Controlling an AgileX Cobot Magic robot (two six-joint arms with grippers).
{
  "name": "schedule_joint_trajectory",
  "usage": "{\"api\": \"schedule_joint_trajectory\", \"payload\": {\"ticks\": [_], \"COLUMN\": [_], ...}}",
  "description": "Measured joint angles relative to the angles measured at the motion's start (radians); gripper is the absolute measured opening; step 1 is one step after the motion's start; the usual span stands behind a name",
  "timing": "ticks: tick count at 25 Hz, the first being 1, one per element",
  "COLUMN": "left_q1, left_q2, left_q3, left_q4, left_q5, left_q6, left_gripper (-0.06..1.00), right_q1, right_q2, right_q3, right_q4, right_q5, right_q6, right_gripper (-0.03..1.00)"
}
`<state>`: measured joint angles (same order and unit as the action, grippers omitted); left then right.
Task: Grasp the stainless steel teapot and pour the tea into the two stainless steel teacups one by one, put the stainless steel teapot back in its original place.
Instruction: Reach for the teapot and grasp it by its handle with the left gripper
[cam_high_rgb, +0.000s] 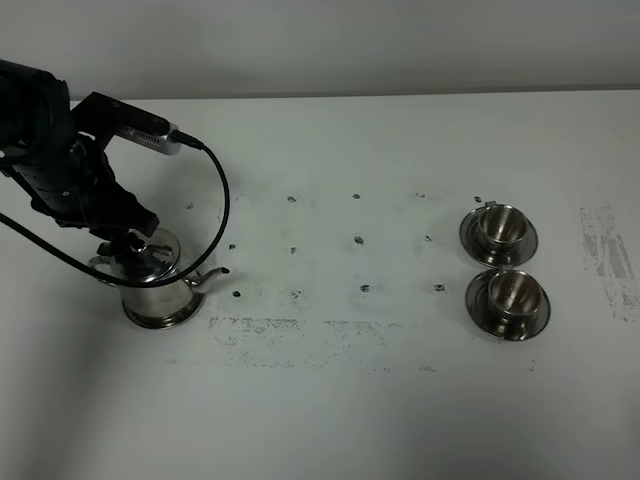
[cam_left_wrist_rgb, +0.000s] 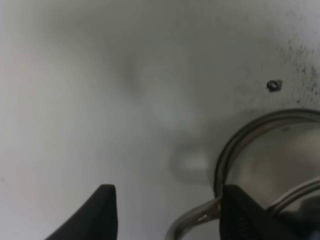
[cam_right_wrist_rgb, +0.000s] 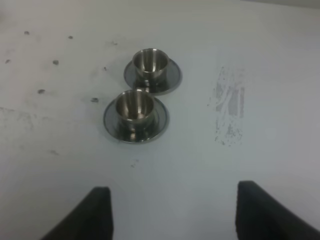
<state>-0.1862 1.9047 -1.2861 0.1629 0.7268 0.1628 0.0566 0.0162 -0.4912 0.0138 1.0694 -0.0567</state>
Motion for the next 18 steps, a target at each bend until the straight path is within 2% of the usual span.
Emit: {"api": "schedule_joint_trajectory", "payload": {"ticks": [7, 18], "left_q1": [0.001, 0.004], "left_q2": [0.000, -0.056], "left_q3": [0.000, 0.000], "left_q4": [0.000, -0.022], "left_q5": [0.021, 0.118], "left_q6": [-0.006, -0.010], "left_gripper": [0.45, 0.45], "right_q1": [0.000, 0.000], "right_q2": [0.000, 0.000], "right_q3": [0.000, 0.000], "right_q4": [0.000, 0.000], "right_q5": [0.000, 0.000], "right_q6": [0.000, 0.000], "right_gripper": [0.51, 0.51]}}
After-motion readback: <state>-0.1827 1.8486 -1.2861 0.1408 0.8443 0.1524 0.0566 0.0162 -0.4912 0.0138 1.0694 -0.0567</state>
